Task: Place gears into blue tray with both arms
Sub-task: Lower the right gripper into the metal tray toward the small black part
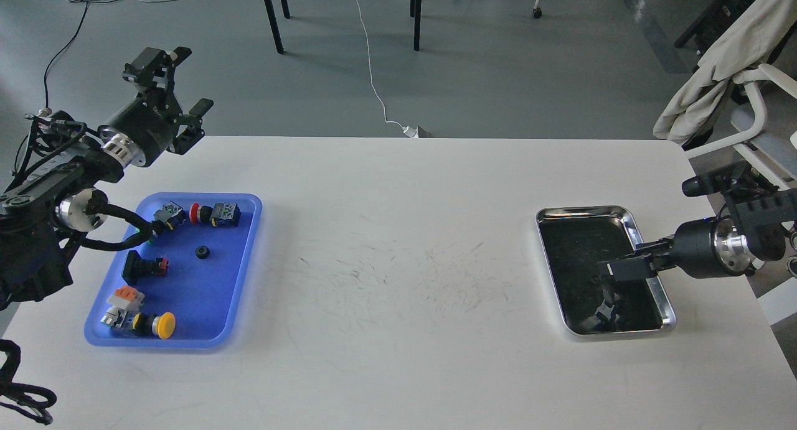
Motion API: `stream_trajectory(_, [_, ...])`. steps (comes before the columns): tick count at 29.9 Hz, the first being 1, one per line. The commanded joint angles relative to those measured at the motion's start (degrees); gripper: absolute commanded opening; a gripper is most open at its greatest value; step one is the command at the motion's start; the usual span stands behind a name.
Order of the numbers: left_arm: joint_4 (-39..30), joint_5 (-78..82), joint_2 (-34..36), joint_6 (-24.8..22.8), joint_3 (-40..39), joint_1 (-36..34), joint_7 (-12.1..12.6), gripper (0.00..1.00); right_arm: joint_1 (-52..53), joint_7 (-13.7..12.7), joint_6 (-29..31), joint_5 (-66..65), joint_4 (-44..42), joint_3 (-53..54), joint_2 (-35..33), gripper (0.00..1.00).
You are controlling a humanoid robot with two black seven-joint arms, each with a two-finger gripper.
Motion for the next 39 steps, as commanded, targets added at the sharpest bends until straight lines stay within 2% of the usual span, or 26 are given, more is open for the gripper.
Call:
stream_trajectory(1, [-0.01,-0.13,0.05,-0.01,-0.15,0.00,0.01,0.99,1.97,0.35,-0.01,-5.76,-1.24,-3.97,1.48,0.90])
stream_trajectory(6, [-0.01,-0.13,0.06,-0.01,-0.23,0.00,-0.34,0.99,6.81,2.11,-0.01,-8.07,-2.64,-7.40,2.97,0.90])
stream_trajectory(12, [-0.01,-0.13,0.06,-0.01,-0.15,0.09,-0.52,0.99,8.31,2.46,-0.01,-8.43,-3.70,-8.99,5.96,0.89])
stream_trajectory(18, [0.08,-0.13,0.14,-0.01,-0.15,0.18,-0.52,0.99,8.39,4.57,-0.01,-8.52,-3.62,-11.54,7.37,0.89])
stream_trajectory(39, [0.08,-0.57,0.58,-0.01,-0.41,0.26,-0.61,0.99,9.36,4.75,-0.01,-8.96,-8.18,-14.88,12.37,0.82])
